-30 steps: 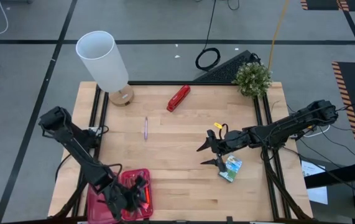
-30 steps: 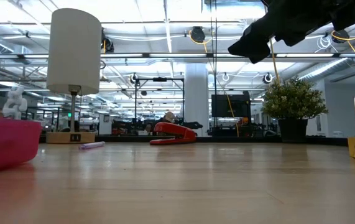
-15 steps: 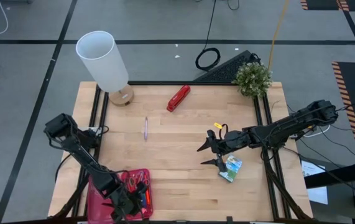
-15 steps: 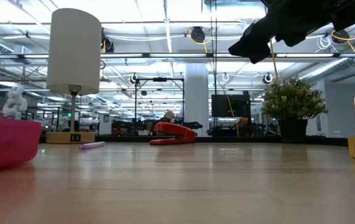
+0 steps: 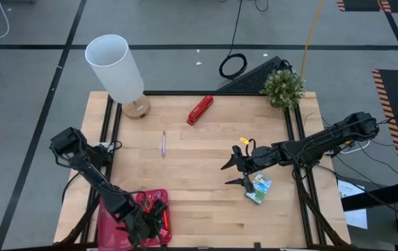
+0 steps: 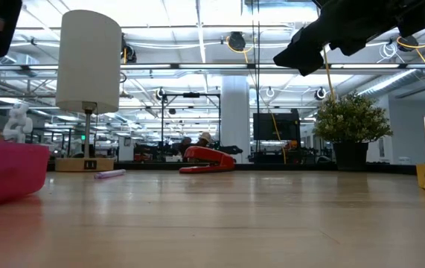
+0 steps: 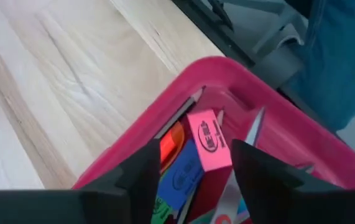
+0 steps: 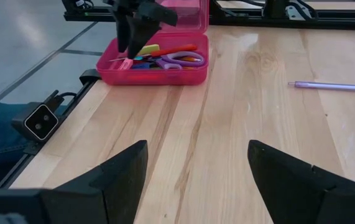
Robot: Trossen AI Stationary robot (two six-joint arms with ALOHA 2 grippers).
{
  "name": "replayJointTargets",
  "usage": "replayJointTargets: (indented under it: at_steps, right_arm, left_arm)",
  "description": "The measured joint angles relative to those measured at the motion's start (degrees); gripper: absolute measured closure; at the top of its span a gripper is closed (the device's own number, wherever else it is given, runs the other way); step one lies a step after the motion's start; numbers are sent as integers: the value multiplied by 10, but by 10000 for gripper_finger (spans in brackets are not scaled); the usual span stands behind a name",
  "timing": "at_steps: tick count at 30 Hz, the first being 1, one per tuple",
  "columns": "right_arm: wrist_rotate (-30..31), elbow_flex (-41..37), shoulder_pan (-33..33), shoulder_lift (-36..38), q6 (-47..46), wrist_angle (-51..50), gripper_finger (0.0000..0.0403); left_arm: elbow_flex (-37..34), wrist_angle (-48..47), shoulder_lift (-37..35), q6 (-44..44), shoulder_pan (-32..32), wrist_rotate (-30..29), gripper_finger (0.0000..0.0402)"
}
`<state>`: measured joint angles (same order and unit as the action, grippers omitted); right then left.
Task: Pack school essentials
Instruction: Put the purple pen into the red supply box
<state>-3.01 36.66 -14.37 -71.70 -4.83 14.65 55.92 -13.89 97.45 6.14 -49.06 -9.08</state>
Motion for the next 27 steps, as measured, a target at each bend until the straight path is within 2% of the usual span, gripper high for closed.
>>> replayJointTargets:
  at_steps: [3, 6, 13, 16, 22, 27]
  right_arm:
    - [0, 0, 0, 0, 0, 0, 133]
    - [2, 0, 0, 0, -3, 1, 133]
    - [59, 0, 0, 0, -5, 5, 133]
    - [62, 0, 1, 0, 4, 2, 133]
    - [62, 0, 1, 0, 24, -5, 133]
    - [62, 0, 2, 0, 27, -13, 133]
  left_arm:
    - [0, -4, 0, 2, -1, -14, 193]
    - [0, -4, 0, 27, 2, -65, 196]
    - [0, -30, -8, 84, 41, -290, 236]
    - [0, -63, -26, 134, 74, -343, 252]
    - [-1, -123, -83, 222, 147, -354, 276]
    - [-1, -138, -142, 272, 215, -290, 281]
